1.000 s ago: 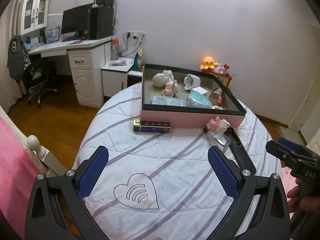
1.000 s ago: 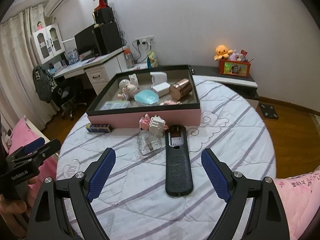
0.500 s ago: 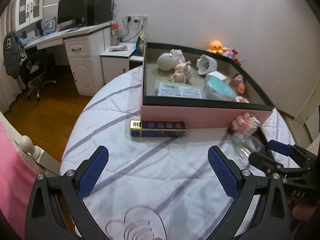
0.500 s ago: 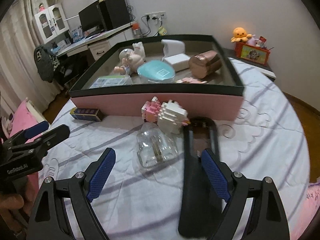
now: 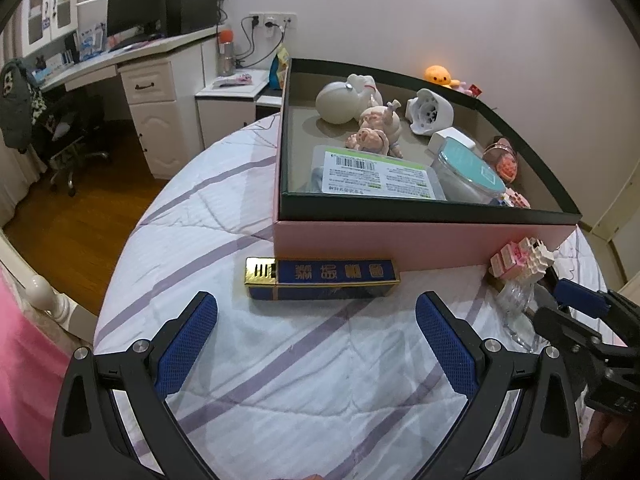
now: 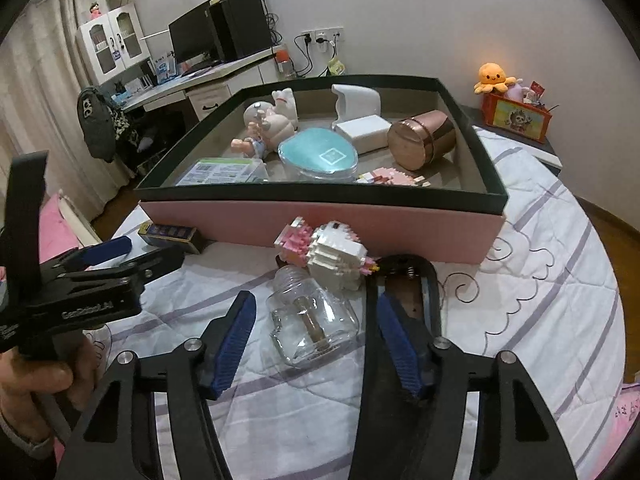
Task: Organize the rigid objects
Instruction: 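Grasp the blue-and-gold rectangular box with the left tool while the right tool grasps the glass bottle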
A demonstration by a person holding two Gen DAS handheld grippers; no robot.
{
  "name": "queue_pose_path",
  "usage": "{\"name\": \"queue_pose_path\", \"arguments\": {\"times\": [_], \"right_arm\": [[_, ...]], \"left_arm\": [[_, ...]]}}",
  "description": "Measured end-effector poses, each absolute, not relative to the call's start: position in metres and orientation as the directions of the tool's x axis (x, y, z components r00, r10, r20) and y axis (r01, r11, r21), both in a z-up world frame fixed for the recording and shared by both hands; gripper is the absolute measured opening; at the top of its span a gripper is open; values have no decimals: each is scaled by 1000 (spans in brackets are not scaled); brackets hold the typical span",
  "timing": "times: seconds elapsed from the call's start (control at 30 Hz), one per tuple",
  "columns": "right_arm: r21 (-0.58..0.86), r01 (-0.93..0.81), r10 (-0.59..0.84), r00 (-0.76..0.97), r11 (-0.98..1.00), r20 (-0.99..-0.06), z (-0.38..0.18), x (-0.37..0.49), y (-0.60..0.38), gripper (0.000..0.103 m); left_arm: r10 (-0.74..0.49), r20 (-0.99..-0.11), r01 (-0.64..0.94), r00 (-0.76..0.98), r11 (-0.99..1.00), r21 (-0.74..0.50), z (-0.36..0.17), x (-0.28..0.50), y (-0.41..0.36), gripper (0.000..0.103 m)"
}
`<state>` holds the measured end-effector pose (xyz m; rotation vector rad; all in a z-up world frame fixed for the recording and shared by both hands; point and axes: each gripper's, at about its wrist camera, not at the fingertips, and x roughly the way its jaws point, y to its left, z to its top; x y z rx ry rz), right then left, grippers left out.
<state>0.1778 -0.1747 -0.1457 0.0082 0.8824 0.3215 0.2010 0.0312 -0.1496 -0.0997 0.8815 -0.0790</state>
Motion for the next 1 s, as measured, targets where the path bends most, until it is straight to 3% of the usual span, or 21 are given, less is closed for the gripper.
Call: {"name": "queue_pose_path", "arguments": {"times": [0.43,0.53,0.67,1.0], "right_arm": [[143,-339,325,574,930,-752,-149,183,-161,64],[140,-348,322,546,927,-774,-161,190,-156,57],[122,-350,306,538,929,-785,-171,195,-151,53],[154,-339,326,540,928,-776,-162,181,-160,53]], "left_arm": [[-97,-776,35,623,995,-97,-156,217,20,101],[-89,-786,36,611,996,-85,-160,222,18,99],[-94,-782,39,617,995,-89,-160,222,19,85],[-138,-770,70,623,990,-120,-154,198,22,84]]}}
